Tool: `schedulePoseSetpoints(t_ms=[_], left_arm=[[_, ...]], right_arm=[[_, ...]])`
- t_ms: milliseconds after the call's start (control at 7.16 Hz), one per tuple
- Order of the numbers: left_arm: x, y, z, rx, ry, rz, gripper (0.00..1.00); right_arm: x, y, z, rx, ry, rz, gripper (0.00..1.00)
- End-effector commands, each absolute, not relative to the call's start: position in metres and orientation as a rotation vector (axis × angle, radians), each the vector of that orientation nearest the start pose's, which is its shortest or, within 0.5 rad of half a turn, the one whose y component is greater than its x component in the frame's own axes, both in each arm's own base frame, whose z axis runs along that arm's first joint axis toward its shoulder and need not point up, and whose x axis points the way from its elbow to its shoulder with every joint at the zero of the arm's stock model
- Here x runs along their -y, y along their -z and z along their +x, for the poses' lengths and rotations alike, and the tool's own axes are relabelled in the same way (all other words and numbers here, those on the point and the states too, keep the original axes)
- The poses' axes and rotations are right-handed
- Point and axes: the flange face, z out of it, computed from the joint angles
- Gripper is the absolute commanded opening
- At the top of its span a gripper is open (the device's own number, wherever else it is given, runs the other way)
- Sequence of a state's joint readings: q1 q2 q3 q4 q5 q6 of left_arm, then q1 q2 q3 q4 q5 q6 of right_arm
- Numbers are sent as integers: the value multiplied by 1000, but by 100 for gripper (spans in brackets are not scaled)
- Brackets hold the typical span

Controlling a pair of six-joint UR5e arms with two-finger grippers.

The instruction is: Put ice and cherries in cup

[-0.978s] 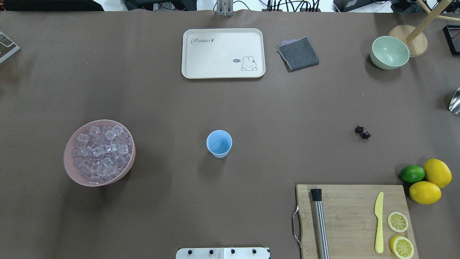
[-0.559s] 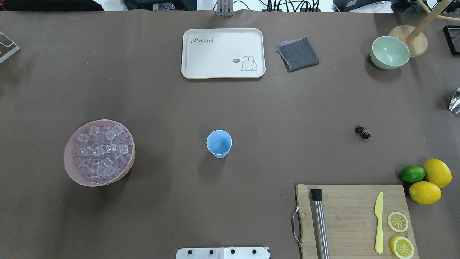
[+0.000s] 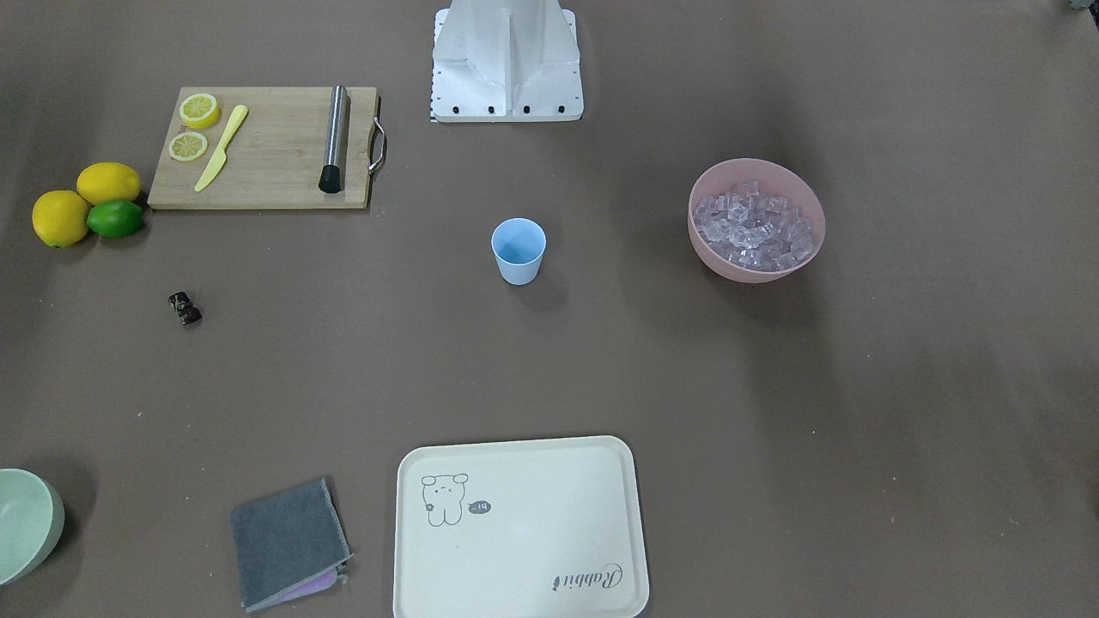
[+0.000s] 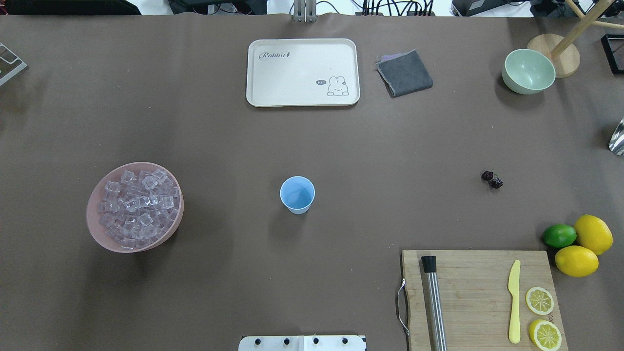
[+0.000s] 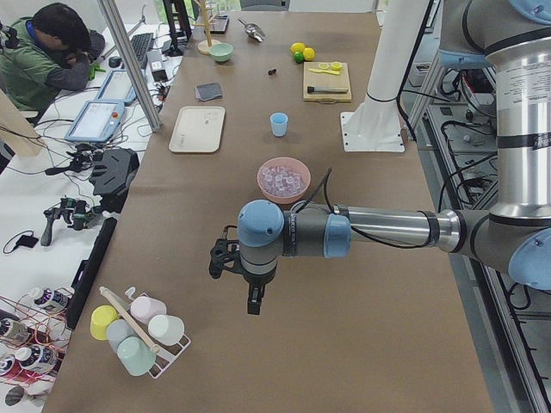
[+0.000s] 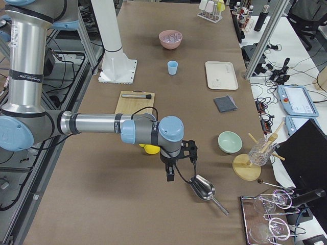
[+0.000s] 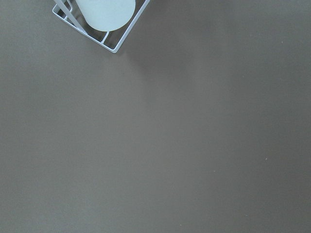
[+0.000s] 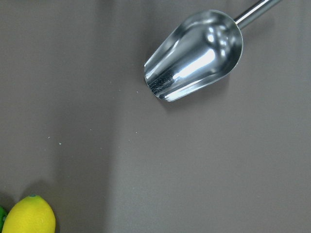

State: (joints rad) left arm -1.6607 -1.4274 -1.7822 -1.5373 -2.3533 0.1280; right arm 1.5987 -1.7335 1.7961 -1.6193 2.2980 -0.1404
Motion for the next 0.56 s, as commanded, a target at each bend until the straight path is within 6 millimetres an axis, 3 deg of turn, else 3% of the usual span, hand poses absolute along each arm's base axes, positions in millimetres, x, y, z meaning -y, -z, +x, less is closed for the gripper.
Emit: schedulePoseSetpoints(t_ms=[0, 140, 419], left_arm=[[433, -606, -103, -774, -67, 171, 98], [454, -589, -104, -766, -104, 247, 98], [457, -587, -105, -735, -181, 442, 98]], right_arm=[[429, -602, 80, 711, 136, 136, 100], [470, -579, 88, 693, 149, 229, 100], [476, -590, 85, 760, 42, 171, 100]])
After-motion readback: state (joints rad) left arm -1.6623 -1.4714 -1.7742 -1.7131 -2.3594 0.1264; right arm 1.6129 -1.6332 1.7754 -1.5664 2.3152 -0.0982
